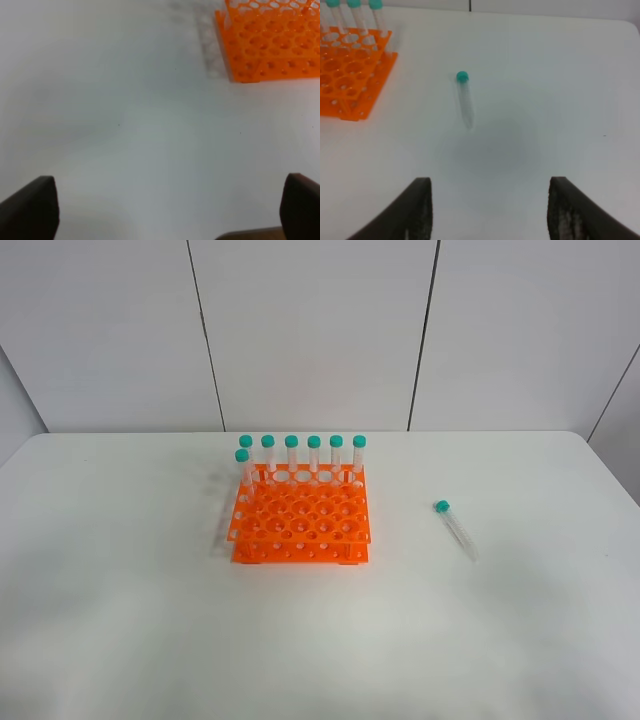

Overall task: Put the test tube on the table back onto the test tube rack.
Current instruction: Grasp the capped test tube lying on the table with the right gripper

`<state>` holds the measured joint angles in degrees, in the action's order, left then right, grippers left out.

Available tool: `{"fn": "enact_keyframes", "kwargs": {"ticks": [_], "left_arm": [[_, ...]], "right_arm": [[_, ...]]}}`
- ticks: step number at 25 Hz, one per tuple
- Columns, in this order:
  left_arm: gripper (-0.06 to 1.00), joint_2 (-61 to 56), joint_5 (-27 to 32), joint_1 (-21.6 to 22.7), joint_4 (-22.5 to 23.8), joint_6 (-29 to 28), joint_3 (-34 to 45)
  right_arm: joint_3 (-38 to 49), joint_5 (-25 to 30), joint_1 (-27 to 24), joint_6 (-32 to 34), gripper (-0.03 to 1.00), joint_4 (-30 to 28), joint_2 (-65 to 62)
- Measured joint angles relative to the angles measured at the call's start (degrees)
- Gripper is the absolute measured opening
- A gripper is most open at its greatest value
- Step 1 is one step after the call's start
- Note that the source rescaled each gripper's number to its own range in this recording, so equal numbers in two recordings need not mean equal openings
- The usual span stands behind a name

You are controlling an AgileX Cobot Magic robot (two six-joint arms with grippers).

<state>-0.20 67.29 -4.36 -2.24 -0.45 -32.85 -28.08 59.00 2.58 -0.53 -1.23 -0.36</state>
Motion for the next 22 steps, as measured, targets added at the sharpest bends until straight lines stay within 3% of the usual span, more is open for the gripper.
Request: {"fn": "enact_keyframes", "kwargs": {"ticks": [22], "left_arm": [[1.00,0.00,0.00,0.00,0.00,0.00,0.00]], "right_arm": [[0.00,0.00,0.00,0.00,0.46,0.00,0.00]]}}
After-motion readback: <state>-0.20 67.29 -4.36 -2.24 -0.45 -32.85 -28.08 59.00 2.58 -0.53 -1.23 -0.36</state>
